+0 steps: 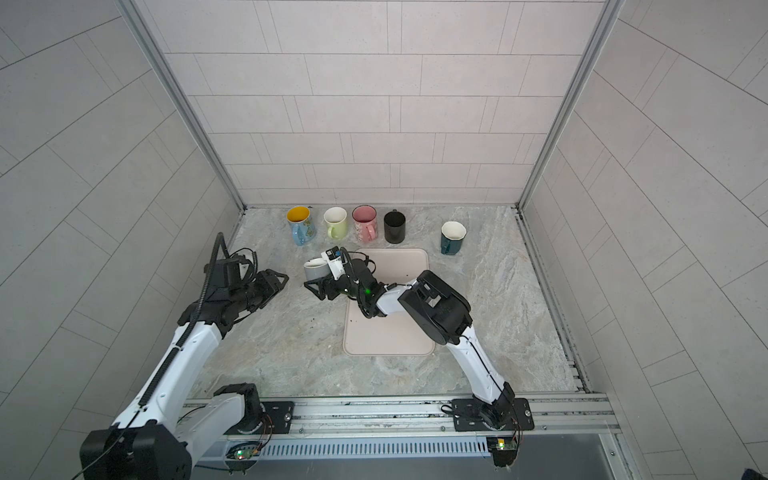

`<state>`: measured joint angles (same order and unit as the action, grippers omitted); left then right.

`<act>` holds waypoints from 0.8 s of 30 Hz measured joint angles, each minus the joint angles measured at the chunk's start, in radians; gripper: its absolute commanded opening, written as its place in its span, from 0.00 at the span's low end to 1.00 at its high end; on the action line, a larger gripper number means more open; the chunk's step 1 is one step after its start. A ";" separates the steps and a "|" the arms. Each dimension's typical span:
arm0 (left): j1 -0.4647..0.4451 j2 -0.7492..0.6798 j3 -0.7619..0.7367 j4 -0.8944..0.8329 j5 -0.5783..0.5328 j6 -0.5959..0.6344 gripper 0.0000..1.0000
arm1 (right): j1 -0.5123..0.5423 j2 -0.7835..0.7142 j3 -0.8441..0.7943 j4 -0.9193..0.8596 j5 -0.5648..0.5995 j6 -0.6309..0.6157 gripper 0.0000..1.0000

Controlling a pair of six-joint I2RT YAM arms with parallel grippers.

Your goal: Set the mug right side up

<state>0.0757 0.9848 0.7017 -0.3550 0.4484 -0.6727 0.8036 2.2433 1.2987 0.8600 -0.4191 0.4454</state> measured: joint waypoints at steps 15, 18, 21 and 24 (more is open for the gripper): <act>0.000 0.057 0.020 0.054 0.002 0.003 0.54 | 0.060 0.146 0.000 0.209 0.138 -0.146 0.00; 0.000 0.062 0.030 0.058 0.004 0.008 0.54 | 0.064 0.154 0.000 0.234 0.157 -0.156 0.00; 0.000 0.063 0.030 0.059 0.005 0.011 0.54 | 0.069 0.166 0.000 0.262 0.173 -0.159 0.00; 0.001 0.063 0.030 0.060 0.006 0.012 0.54 | 0.075 0.183 0.000 0.298 0.188 -0.167 0.07</act>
<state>0.0765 1.0481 0.7315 -0.2955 0.4541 -0.6609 0.8783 2.4268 1.2987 1.1580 -0.2310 0.2787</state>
